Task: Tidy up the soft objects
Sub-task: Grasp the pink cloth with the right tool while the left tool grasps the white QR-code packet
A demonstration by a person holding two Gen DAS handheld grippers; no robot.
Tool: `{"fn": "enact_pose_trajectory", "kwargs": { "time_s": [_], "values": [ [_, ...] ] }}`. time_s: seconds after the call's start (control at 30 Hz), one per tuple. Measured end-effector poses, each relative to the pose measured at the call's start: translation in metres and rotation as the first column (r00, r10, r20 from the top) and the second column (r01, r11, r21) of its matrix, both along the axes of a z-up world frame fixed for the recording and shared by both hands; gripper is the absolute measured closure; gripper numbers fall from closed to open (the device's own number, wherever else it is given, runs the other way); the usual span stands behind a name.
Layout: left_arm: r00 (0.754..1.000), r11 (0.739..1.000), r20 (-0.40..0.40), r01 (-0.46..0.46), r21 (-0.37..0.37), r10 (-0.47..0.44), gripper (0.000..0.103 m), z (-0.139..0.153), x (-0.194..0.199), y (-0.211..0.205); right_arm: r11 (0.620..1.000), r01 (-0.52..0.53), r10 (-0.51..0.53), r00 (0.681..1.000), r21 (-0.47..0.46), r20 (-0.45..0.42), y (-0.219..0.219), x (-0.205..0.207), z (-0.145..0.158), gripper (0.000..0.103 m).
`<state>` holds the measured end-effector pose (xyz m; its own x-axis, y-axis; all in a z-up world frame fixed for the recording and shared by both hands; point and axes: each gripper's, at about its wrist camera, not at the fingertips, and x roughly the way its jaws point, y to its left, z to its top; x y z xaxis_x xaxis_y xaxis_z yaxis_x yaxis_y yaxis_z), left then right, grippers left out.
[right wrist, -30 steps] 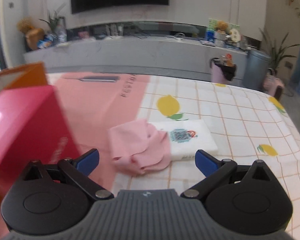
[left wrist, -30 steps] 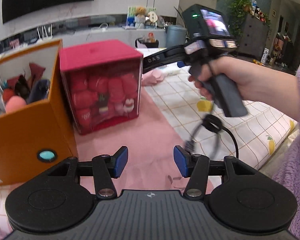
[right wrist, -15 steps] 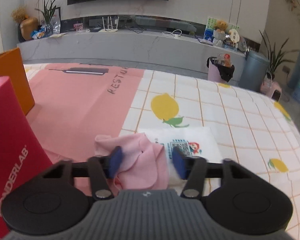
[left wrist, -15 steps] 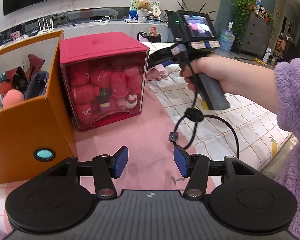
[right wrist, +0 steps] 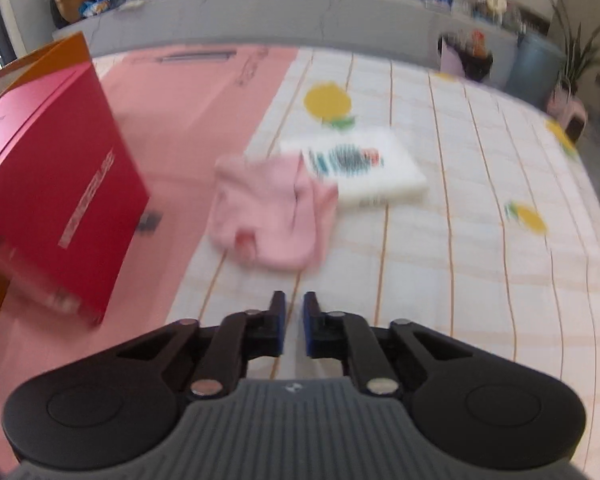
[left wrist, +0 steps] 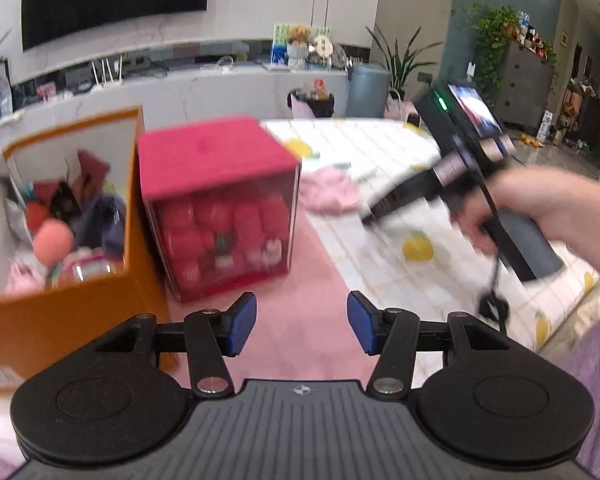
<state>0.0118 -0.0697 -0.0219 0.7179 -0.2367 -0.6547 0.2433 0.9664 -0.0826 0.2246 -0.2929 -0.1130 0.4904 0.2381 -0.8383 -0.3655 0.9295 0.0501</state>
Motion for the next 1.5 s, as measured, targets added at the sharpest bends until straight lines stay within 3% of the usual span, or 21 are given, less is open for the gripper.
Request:
{"fn": "enact_pose_trajectory", "kwargs": {
  "time_s": [0.13, 0.23, 0.27, 0.33, 0.47, 0.57, 0.7, 0.8, 0.9, 0.93, 1.0, 1.07, 1.13, 1.27, 1.5],
  "values": [
    [0.999, 1.000, 0.042, 0.016, -0.005, -0.016, 0.041, 0.027, 0.016, -0.005, 0.999, 0.044, -0.044, 0.999, 0.019, -0.015, -0.019, -0.015, 0.001, 0.103],
    [0.996, 0.998, 0.061, 0.059, -0.016, -0.058, 0.041, 0.053, 0.042, -0.012, 0.994, 0.090, -0.090, 0.996, 0.069, -0.001, -0.028, -0.014, 0.002, 0.094],
    [0.996, 0.998, 0.062, 0.061, -0.016, -0.060, 0.040, 0.059, 0.054, -0.013, 0.992, 0.096, -0.098, 0.995, 0.083, 0.020, -0.027, -0.013, 0.002, 0.087],
    [0.996, 0.997, 0.055, 0.073, -0.017, -0.072, 0.038, 0.070, 0.084, -0.019, 0.990, 0.094, -0.100, 0.993, 0.101, 0.062, -0.022, -0.008, 0.001, 0.037],
    [0.998, 0.998, 0.023, 0.060, -0.012, -0.060, 0.033, 0.075, 0.151, -0.027, 0.982, 0.079, -0.093, 0.993, 0.170, 0.076, -0.008, 0.010, -0.004, 0.031],
    [0.990, 0.992, -0.057, 0.127, 0.005, -0.126, 0.031, 0.071, 0.202, -0.035, 0.975, 0.106, -0.123, 0.989, 0.193, 0.077, 0.002, 0.027, -0.011, 0.026],
    [0.966, 0.976, -0.141, 0.207, -0.067, -0.214, 0.023, 0.048, 0.261, -0.049, 0.981, 0.118, -0.139, 0.981, 0.155, 0.132, 0.017, 0.041, -0.015, 0.025],
    [0.927, 0.959, -0.251, 0.257, -0.118, -0.279, 0.019, 0.023, 0.301, -0.065, 0.985, 0.098, -0.122, 0.978, 0.145, 0.168, 0.021, 0.046, -0.019, 0.029],
    [0.919, 0.957, -0.271, 0.283, -0.058, -0.288, 0.018, 0.004, 0.322, -0.086, 0.992, 0.099, -0.111, 0.982, 0.082, 0.156, 0.022, 0.049, -0.013, 0.058],
    [0.917, 0.953, -0.267, 0.303, -0.023, -0.298, 0.018, -0.001, 0.326, -0.095, 0.993, 0.081, -0.091, 0.989, 0.086, 0.115, 0.021, 0.052, -0.009, 0.078],
    [0.913, 0.939, -0.258, 0.340, 0.053, -0.316, 0.018, -0.011, 0.333, -0.110, 0.995, 0.045, -0.048, 0.998, 0.091, 0.035, 0.016, 0.055, -0.003, 0.095],
    [0.908, 0.921, -0.257, 0.370, 0.118, -0.332, 0.018, -0.021, 0.335, -0.121, 0.995, -0.014, 0.016, 1.000, 0.094, -0.019, 0.006, 0.055, -0.001, 0.099],
    [0.887, 0.890, -0.273, 0.425, 0.168, -0.372, 0.017, -0.028, 0.337, -0.130, 0.995, -0.072, 0.076, 0.996, 0.064, -0.053, -0.005, 0.049, 0.001, 0.101],
    [0.834, 0.839, -0.332, 0.515, 0.177, -0.441, 0.017, -0.040, 0.337, -0.141, 0.995, -0.097, 0.100, 0.990, 0.034, -0.094, -0.040, 0.039, 0.002, 0.101],
    [0.823, 0.801, -0.383, 0.534, 0.269, -0.420, 0.011, -0.061, 0.336, -0.156, 0.996, -0.079, 0.083, 0.992, 0.045, -0.100, -0.051, 0.042, -0.005, 0.101]
  ]
}}
